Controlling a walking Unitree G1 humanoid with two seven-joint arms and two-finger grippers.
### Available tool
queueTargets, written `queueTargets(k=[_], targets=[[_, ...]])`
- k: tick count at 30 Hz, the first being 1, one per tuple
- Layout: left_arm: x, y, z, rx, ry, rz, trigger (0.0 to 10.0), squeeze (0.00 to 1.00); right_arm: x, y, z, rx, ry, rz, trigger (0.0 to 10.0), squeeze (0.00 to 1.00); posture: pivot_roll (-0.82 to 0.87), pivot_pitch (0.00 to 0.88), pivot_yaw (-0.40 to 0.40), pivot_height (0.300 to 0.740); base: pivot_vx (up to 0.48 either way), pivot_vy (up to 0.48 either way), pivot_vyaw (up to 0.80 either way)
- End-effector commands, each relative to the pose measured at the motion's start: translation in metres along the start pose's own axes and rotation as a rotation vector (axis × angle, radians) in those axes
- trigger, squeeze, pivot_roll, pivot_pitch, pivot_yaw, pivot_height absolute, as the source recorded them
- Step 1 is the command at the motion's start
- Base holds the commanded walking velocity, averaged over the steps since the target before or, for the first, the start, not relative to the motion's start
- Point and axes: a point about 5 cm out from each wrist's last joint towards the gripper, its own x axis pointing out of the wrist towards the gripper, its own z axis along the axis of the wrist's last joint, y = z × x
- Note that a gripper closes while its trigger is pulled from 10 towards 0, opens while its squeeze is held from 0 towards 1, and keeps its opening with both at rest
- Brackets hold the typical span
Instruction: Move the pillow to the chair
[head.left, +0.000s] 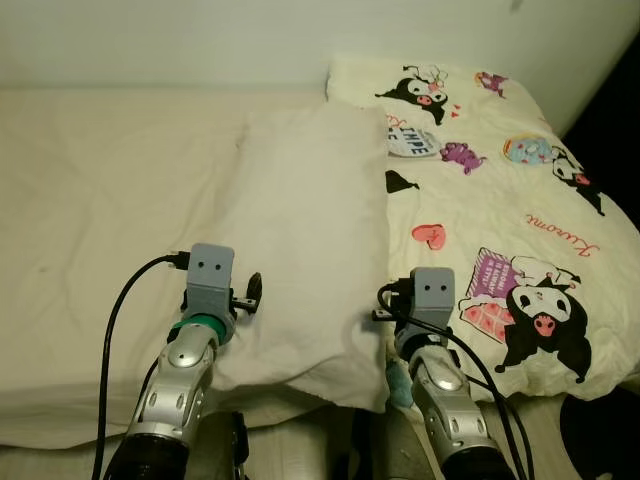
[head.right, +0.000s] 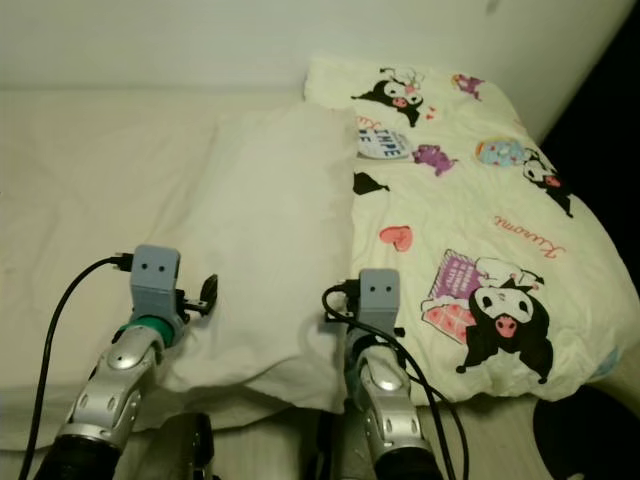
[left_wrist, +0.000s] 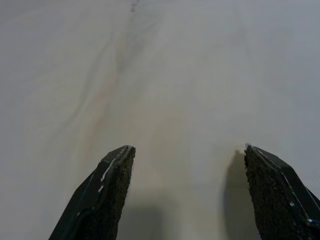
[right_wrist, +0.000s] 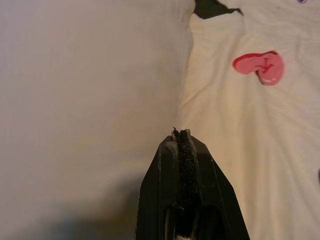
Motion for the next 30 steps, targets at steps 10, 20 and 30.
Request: queueTargets(k=[10, 20, 30], targets=[[-0.001, 0.042, 0.02, -0.068, -0.173, 0.092, 10.0, 1.0, 0.02, 0.001, 0.013, 0.295, 0.008, -0.014, 10.0, 0.0, 0.05, 0.117, -0.025, 0.61, 0.0, 0.0, 0.0], [0.018, 0.088, 0.009, -0.253, -0.134, -0.025, 10.0, 1.0, 0.04, 0.014, 0.035, 0.567, -0.004, 0.066, 10.0, 1.0, -0.01, 0.211, -0.037, 0.61, 0.0, 0.0, 0.0], [0.023, 0.11, 0.012, -0.503, -0.175, -0.052, 10.0, 1.0, 0.037, 0.04, 0.04, 0.863, -0.012, 0.243, 10.0, 1.0, -0.05, 0.249, -0.066, 0.61, 0.0, 0.0, 0.0]])
